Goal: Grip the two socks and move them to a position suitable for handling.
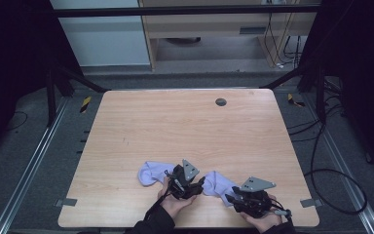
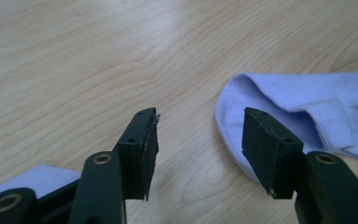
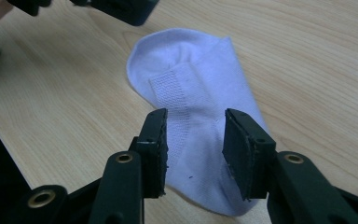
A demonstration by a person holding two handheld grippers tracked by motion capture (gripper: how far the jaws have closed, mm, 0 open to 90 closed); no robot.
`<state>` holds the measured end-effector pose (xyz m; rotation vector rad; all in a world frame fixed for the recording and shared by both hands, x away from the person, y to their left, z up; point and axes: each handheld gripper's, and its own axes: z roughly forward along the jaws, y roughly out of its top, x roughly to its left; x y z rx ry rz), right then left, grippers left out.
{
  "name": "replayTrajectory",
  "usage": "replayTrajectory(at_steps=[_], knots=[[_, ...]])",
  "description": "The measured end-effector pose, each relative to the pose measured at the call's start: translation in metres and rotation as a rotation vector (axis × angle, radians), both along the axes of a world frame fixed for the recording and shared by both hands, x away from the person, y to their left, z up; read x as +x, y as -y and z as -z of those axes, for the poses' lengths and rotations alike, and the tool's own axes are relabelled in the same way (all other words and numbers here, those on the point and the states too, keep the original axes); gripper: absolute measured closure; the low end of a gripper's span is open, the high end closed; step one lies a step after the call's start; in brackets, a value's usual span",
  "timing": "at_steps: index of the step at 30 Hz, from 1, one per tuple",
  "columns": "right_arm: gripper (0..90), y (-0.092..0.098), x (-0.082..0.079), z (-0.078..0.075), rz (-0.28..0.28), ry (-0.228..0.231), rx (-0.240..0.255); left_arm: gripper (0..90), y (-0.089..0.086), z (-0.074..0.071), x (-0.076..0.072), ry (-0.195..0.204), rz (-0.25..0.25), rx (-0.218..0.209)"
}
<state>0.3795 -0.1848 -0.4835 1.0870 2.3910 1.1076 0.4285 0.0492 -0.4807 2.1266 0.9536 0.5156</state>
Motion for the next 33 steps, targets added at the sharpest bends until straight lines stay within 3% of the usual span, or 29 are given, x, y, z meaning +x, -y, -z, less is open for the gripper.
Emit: replayTrajectory(at_steps=[8, 12, 19, 26, 33], knots=[[66.1, -0.004, -0.002, 0.005, -0.026, -0.032, -0.013, 56.6, 0.010, 0.011, 0.003, -0.054, 0.006, 0.028], [66.3, -0.007, -0.002, 0.008, -0.034, -0.051, -0.026, 61.3, 0.011, 0.013, 0.004, -0.079, 0.005, 0.019], [68.4, -0.009, 0.000, 0.012, -0.051, -0.075, -0.040, 72.1, 0.013, 0.015, 0.004, -0.084, 0.010, 0.029], [83.8, -0.008, 0.002, 0.013, -0.073, -0.107, -0.015, 82.2, 0.013, 0.014, 0.003, -0.088, 0.016, 0.019], [87.2, -0.010, 0.003, 0.010, -0.076, -0.117, -0.015, 87.0, 0.012, 0.013, 0.003, -0.088, 0.026, 0.013]])
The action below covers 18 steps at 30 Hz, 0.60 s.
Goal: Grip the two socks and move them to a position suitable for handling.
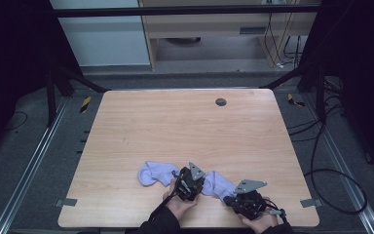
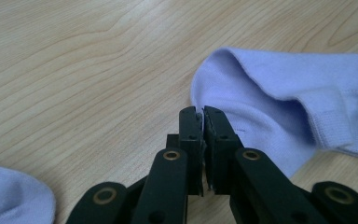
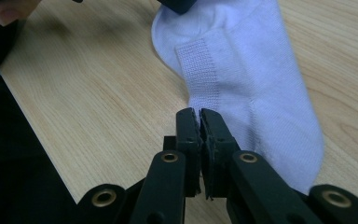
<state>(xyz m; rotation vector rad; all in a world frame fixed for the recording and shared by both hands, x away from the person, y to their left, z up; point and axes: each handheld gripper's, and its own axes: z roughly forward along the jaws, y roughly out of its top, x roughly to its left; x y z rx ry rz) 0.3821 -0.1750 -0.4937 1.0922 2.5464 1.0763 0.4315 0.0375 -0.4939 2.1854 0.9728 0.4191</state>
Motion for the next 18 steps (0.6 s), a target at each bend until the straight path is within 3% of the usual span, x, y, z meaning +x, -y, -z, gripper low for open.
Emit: replayTrajectory(at_steps=[4, 7, 9, 11, 18], knots=[[87.2, 0.004, -0.001, -0.009, 0.022, 0.042, 0.079, 88.2, -0.001, -0.001, 0.000, -0.001, 0.009, -0.007], [87.1, 0.011, -0.001, -0.017, 0.071, 0.085, 0.129, 88.6, -0.001, 0.000, -0.001, 0.002, 0.017, -0.011], [87.2, 0.013, 0.000, -0.019, 0.087, 0.102, 0.137, 88.8, -0.001, 0.000, -0.001, 0.001, 0.018, -0.011], [87.2, 0.020, 0.002, -0.023, 0.139, 0.139, 0.159, 88.8, -0.001, 0.000, -0.001, 0.002, 0.018, -0.011], [87.1, 0.035, 0.014, -0.026, 0.245, 0.171, 0.172, 88.9, -0.001, 0.000, -0.001, 0.002, 0.023, -0.003]])
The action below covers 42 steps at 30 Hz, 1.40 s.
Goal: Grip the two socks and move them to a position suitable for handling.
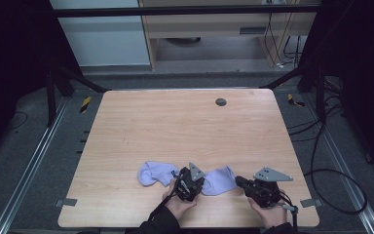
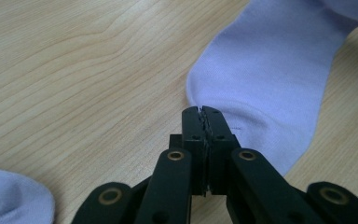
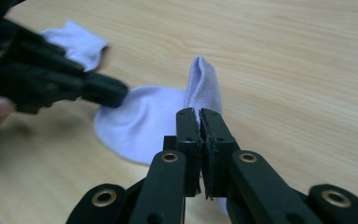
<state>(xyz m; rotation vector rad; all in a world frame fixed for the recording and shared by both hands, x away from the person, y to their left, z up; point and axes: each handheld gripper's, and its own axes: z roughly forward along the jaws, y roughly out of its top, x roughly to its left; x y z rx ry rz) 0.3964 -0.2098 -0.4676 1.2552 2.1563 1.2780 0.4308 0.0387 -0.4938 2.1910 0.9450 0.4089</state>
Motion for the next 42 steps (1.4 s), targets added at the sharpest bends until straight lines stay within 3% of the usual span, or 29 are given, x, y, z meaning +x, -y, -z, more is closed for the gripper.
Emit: replayTrajectory(at_steps=[6, 14, 18, 20, 24, 26, 28, 34, 40, 42], knots=[[86.9, 0.006, 0.014, 0.003, 0.058, -0.015, -0.020, 88.7, 0.000, 0.000, 0.001, -0.002, 0.005, 0.001], [85.5, 0.012, 0.027, 0.010, 0.121, -0.016, -0.105, 82.5, 0.001, 0.001, 0.001, -0.004, -0.003, 0.004], [78.2, 0.017, 0.033, 0.013, 0.153, -0.023, -0.133, 73.7, -0.001, 0.000, 0.002, -0.001, -0.015, -0.006], [71.9, 0.022, 0.032, 0.010, 0.166, 0.013, -0.144, 70.1, -0.005, -0.003, 0.003, -0.010, -0.022, -0.018], [69.0, 0.028, 0.030, 0.010, 0.166, 0.006, -0.133, 68.1, -0.007, -0.005, 0.002, -0.012, -0.026, -0.025], [67.5, 0.031, 0.034, 0.016, 0.168, -0.042, -0.142, 67.8, -0.007, -0.005, 0.002, -0.013, -0.027, -0.019], [67.1, 0.030, 0.037, 0.019, 0.165, -0.073, -0.152, 68.2, -0.006, -0.004, 0.003, -0.018, -0.028, -0.016], [69.3, 0.027, 0.046, 0.026, 0.149, -0.107, -0.192, 75.1, -0.002, 0.000, 0.003, -0.032, -0.021, -0.010], [86.2, 0.026, 0.048, 0.027, 0.130, -0.147, -0.202, 88.4, 0.000, 0.000, 0.004, -0.029, -0.011, -0.007], [86.9, 0.025, 0.046, 0.025, 0.124, -0.141, -0.209, 89.0, -0.001, -0.001, 0.005, -0.024, -0.008, -0.010]])
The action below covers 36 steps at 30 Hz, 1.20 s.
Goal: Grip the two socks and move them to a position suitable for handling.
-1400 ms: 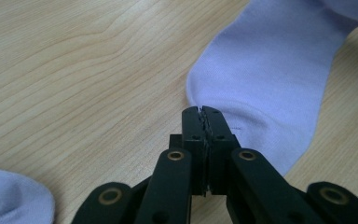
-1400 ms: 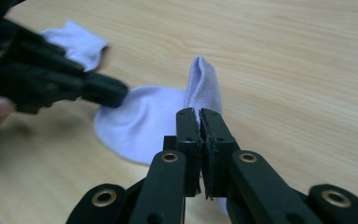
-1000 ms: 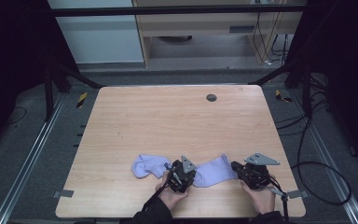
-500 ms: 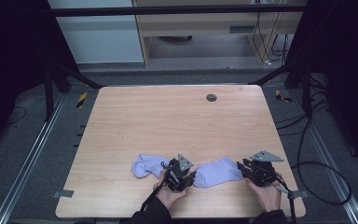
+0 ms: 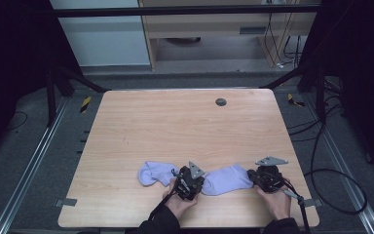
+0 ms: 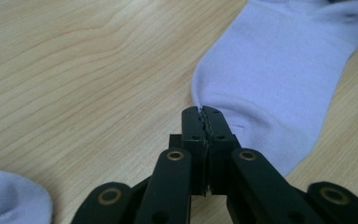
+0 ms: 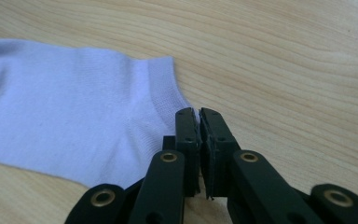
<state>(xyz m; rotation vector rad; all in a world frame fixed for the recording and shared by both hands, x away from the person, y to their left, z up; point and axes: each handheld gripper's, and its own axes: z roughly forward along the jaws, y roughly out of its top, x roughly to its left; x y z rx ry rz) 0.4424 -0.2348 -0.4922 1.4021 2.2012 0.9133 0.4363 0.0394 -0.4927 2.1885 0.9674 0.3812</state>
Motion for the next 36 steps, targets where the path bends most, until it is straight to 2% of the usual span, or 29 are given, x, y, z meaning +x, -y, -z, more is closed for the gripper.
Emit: replayTrajectory(at_steps=[3, 6, 8, 12, 17, 21, 23, 25, 27, 28, 29, 30, 31, 36], knots=[[87.0, 0.001, -0.005, -0.006, 0.002, 0.017, 0.002, 89.0, 0.000, -0.002, 0.002, 0.015, -0.002, -0.005], [87.0, 0.004, -0.014, -0.012, 0.011, 0.038, 0.010, 89.0, 0.003, -0.003, 0.004, 0.028, 0.003, 0.011], [86.9, 0.005, -0.019, -0.013, 0.015, 0.039, 0.005, 88.9, 0.006, -0.003, 0.007, 0.028, -0.003, 0.006], [86.8, 0.008, -0.021, -0.010, 0.024, 0.010, -0.009, 88.9, 0.012, -0.003, 0.012, 0.040, 0.001, 0.033], [86.6, 0.009, -0.020, -0.010, 0.036, 0.032, -0.025, 87.9, 0.016, 0.000, 0.013, 0.036, 0.003, 0.049], [85.4, 0.009, -0.018, -0.007, 0.040, 0.024, -0.060, 82.6, 0.016, -0.001, 0.011, 0.026, 0.016, 0.041], [82.6, 0.009, -0.018, -0.007, 0.042, 0.027, -0.070, 75.8, 0.016, -0.002, 0.011, 0.027, 0.015, 0.033], [74.3, 0.011, -0.019, -0.008, 0.060, 0.059, -0.064, 70.8, 0.011, -0.008, 0.010, 0.040, 0.015, 0.008], [72.3, 0.011, -0.020, -0.010, 0.070, 0.068, -0.053, 64.2, 0.009, -0.010, 0.010, 0.048, 0.012, -0.003], [68.1, 0.013, -0.021, -0.011, 0.072, 0.100, -0.035, 62.4, 0.003, -0.016, 0.010, 0.059, 0.011, -0.014], [68.1, 0.013, -0.021, -0.011, 0.072, 0.100, -0.035, 59.5, 0.003, -0.016, 0.010, 0.059, 0.011, -0.014], [67.9, 0.013, -0.021, -0.013, 0.070, 0.105, -0.025, 59.5, -0.002, -0.020, 0.010, 0.077, 0.008, -0.021], [65.6, 0.012, -0.022, -0.015, 0.064, 0.122, -0.009, 55.6, -0.010, -0.026, 0.010, 0.093, 0.000, -0.027], [62.5, 0.009, -0.022, -0.020, 0.042, 0.150, 0.031, 49.4, -0.035, -0.039, 0.012, 0.127, -0.029, -0.043]])
